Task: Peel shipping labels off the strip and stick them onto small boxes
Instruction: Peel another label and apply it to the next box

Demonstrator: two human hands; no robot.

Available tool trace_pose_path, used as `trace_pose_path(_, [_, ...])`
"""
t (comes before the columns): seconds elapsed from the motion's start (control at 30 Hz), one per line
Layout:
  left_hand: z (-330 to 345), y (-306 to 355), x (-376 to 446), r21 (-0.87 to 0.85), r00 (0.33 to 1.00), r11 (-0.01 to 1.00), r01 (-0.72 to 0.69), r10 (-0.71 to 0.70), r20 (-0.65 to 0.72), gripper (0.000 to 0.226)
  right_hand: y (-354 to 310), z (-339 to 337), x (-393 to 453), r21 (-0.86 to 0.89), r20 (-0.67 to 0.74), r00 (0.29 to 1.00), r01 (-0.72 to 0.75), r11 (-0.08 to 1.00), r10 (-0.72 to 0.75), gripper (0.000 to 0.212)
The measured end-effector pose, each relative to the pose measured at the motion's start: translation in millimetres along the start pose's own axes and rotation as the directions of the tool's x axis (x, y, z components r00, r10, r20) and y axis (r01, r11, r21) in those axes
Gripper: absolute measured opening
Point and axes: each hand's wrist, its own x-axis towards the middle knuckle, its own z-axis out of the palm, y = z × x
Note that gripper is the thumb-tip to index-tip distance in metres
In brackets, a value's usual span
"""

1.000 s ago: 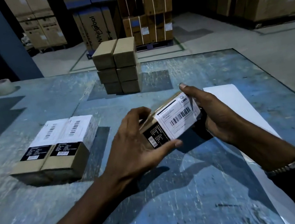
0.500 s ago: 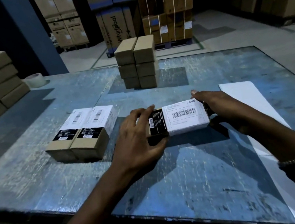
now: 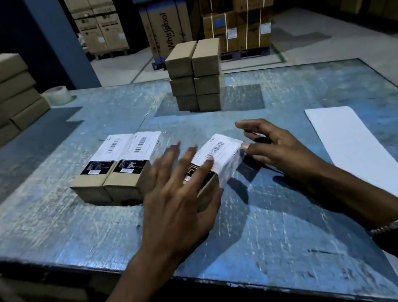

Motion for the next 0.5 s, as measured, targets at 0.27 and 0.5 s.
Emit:
trace_pose_path(0.27, [-5.3, 0.7, 9.0, -0.021, 0.991, 0.998, 0.059, -0.056, 0.122, 0.052, 12.3, -6.7, 2.1, -0.332, -0.106, 0.989, 0.062, 0.941, -0.102, 0.018])
trace_pose_path(0.5, [-4.3, -16.0, 21.2, 0.274, 0.969, 0.948, 0.160, -0.204, 0.139, 0.051, 18.0, -5.2, -0.6, -0.306, -0.145, 0.989, -0.007, 0.952, -0.039, 0.007])
